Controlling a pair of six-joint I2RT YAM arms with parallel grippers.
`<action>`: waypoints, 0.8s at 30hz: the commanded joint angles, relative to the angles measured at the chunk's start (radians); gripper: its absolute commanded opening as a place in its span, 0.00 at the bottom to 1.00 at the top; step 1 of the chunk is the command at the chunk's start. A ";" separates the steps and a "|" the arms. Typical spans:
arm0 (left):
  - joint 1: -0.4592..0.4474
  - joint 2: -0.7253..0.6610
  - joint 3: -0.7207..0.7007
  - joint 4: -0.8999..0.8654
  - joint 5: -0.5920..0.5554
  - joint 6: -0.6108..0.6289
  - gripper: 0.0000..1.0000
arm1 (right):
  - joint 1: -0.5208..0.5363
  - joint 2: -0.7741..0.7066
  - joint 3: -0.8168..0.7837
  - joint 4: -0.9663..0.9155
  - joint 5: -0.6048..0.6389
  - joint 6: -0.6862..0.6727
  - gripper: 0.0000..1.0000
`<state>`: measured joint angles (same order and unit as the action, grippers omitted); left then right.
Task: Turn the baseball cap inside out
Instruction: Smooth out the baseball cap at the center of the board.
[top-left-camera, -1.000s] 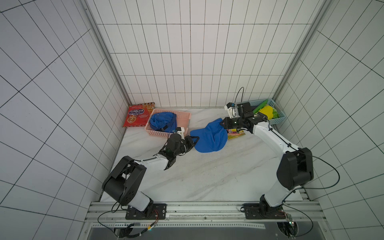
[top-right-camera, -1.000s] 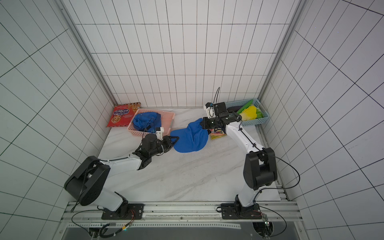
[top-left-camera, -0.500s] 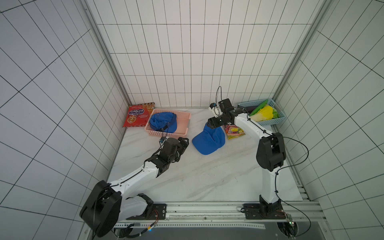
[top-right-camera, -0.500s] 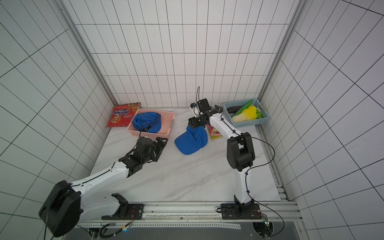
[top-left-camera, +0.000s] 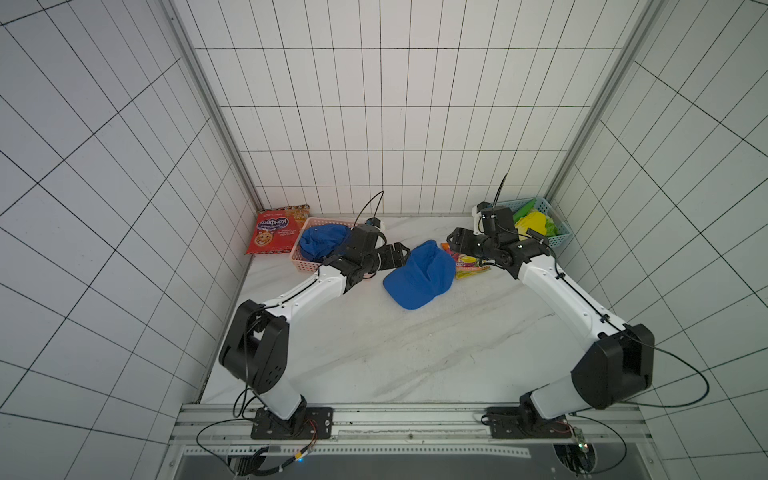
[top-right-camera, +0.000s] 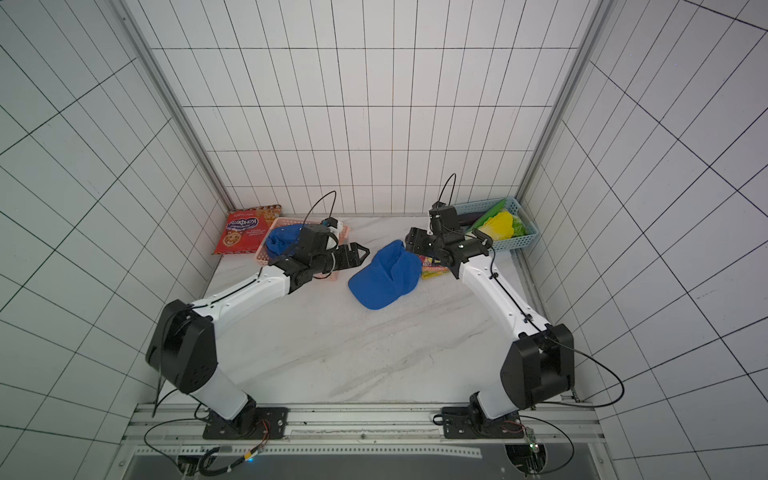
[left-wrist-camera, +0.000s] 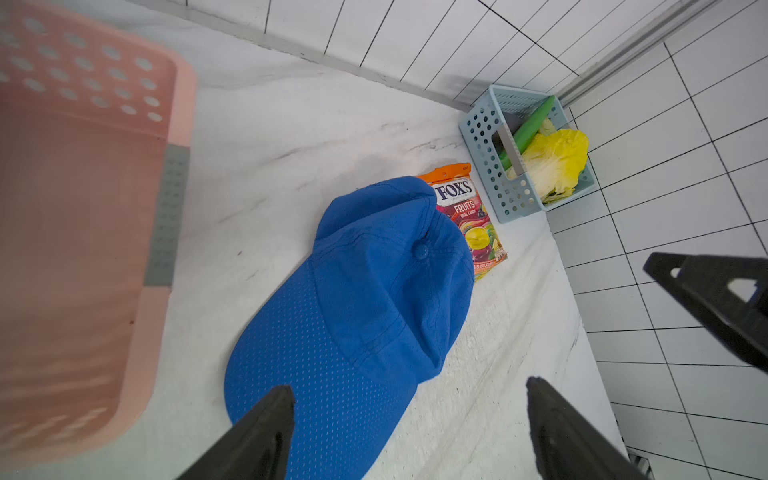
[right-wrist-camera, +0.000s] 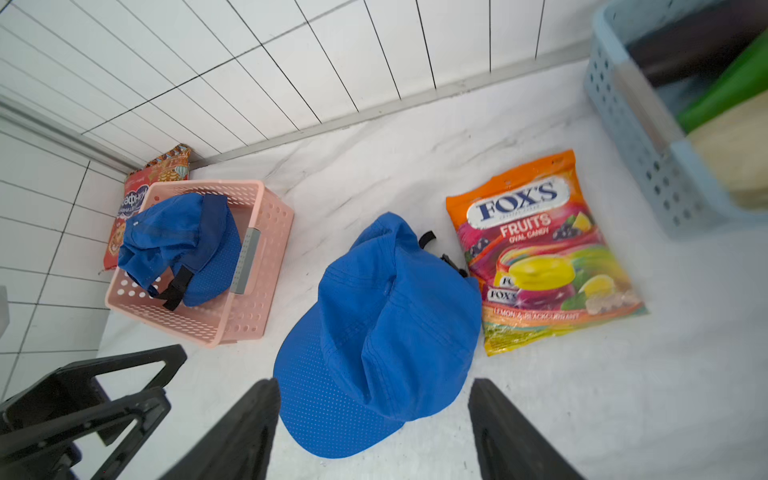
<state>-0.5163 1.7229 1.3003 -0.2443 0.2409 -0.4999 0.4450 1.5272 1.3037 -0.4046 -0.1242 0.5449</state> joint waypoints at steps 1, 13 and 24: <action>-0.008 0.128 0.159 -0.098 0.047 0.252 0.82 | -0.004 0.070 -0.043 0.076 -0.061 0.188 0.72; -0.029 0.535 0.606 -0.277 -0.030 0.637 0.75 | -0.028 0.321 0.046 0.119 -0.159 0.306 0.62; -0.028 0.648 0.718 -0.256 -0.015 0.653 0.41 | -0.028 0.421 0.114 0.110 -0.176 0.291 0.43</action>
<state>-0.5434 2.3566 1.9953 -0.5144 0.2180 0.1417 0.4244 1.9167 1.3808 -0.2920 -0.2886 0.8440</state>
